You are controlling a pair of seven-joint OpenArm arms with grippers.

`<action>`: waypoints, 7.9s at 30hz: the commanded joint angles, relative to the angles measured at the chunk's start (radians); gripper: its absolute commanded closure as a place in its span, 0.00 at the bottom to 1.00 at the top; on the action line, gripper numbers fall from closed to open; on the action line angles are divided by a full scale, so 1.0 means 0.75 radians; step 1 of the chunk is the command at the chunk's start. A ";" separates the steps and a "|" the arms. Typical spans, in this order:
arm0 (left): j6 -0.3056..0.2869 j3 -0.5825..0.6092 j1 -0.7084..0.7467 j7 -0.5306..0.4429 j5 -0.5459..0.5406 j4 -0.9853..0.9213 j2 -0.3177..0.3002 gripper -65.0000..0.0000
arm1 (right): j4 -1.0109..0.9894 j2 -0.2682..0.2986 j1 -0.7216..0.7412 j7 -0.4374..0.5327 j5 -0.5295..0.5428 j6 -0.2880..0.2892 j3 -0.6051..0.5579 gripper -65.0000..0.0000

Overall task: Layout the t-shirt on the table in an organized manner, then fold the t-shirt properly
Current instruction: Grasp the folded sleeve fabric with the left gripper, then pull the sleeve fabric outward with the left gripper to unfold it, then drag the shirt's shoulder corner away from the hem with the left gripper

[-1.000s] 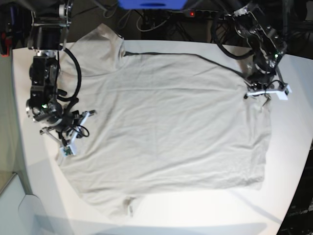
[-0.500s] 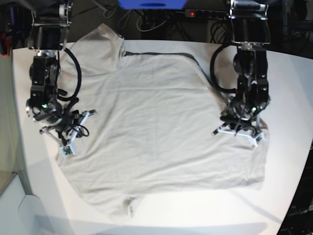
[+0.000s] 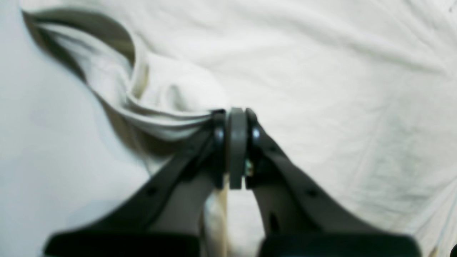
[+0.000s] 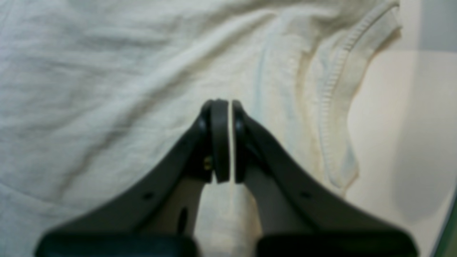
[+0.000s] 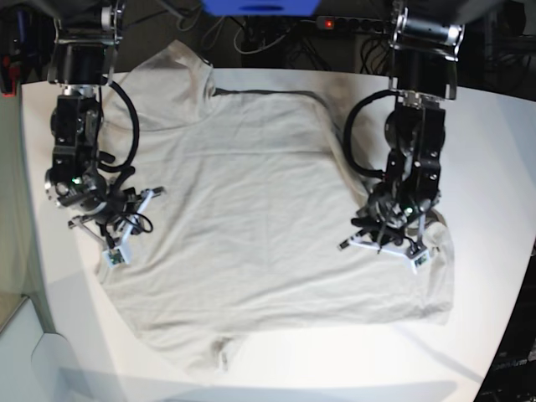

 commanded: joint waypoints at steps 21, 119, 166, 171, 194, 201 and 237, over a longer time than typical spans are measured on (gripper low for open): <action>0.056 -0.021 0.087 -0.013 -0.005 0.344 -0.003 0.51 | 0.022 0.009 0.026 0.029 0.016 -0.009 -0.068 0.98; 0.042 -0.035 0.072 -0.475 -0.005 -0.115 0.036 0.52 | 0.016 -0.007 0.034 0.037 0.014 -0.009 -0.070 0.98; 0.046 -0.146 0.367 -0.475 -0.019 0.284 -0.013 1.00 | 0.014 -0.010 0.024 0.031 0.012 -0.009 -0.070 0.98; 0.044 -0.242 0.512 -0.473 -0.021 0.446 -0.017 1.00 | 0.014 -0.010 0.022 0.031 0.012 -0.009 -0.070 0.98; 0.042 -0.723 1.073 -0.487 -0.303 0.653 0.022 1.00 | 0.014 -0.061 -0.003 0.031 0.010 -0.009 -0.133 0.98; 0.042 -0.745 1.077 -0.475 -0.303 0.647 -0.015 1.00 | 0.014 -0.065 -0.003 0.031 0.014 -0.009 -0.153 0.98; 0.042 -0.737 0.989 -0.213 -0.309 0.638 0.014 0.44 | 0.014 -0.083 0.010 0.033 0.014 -0.009 -0.153 0.98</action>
